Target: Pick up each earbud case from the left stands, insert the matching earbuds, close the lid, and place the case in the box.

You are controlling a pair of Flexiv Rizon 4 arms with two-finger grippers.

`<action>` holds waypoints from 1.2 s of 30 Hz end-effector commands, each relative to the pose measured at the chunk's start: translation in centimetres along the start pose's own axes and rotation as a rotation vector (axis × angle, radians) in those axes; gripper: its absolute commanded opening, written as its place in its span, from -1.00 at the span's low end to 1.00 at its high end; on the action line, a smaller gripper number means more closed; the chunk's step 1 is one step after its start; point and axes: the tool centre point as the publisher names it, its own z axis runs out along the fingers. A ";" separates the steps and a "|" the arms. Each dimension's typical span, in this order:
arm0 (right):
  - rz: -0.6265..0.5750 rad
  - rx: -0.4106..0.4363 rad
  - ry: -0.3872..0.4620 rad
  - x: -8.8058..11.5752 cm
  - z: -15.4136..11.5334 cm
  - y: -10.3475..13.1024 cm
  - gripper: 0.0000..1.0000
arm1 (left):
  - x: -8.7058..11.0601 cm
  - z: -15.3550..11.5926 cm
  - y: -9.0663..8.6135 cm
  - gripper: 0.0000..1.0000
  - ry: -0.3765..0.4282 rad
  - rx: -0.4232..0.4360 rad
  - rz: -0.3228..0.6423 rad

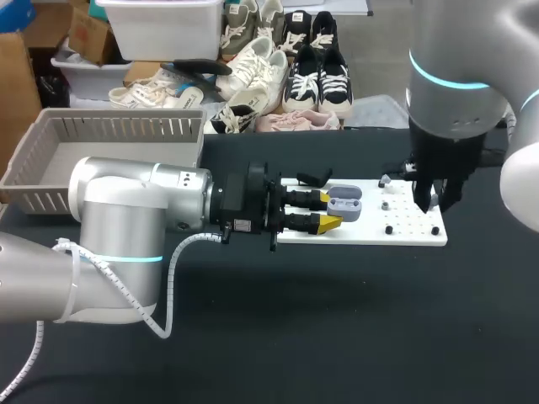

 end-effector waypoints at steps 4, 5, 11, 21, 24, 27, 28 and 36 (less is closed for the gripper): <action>0.003 0.001 -0.006 0.2 0.0 -0.1 -1.00 | 0.1 0.0 0.0 -1.00 -0.003 -0.002 0.002; 0.003 0.001 -0.006 0.2 0.0 -0.1 -1.00 | 0.1 0.0 0.0 -1.00 -0.003 -0.002 0.002; 0.230 0.016 0.017 -0.5 -2.2 1.5 -1.00 | 0.1 0.0 0.0 -1.00 -0.003 -0.002 0.002; 0.336 -0.016 0.049 -0.2 -4.5 4.4 -1.00 | 0.1 0.0 0.0 -1.00 -0.003 -0.002 0.002; 0.340 -0.043 0.051 0.0 -4.4 4.9 -1.00 | 0.1 0.0 0.0 -1.00 -0.003 -0.002 0.002; 0.340 -0.043 0.051 0.0 -4.4 4.9 -1.00 | 0.1 0.0 0.0 -1.00 -0.003 -0.002 0.002; 0.340 -0.043 0.051 0.0 -4.4 4.9 -1.00 | 0.1 0.0 0.0 -1.00 -0.003 -0.002 0.002; 0.340 -0.043 0.051 0.0 -4.4 4.9 -1.00 | 0.1 0.0 0.0 -1.00 -0.003 -0.002 0.002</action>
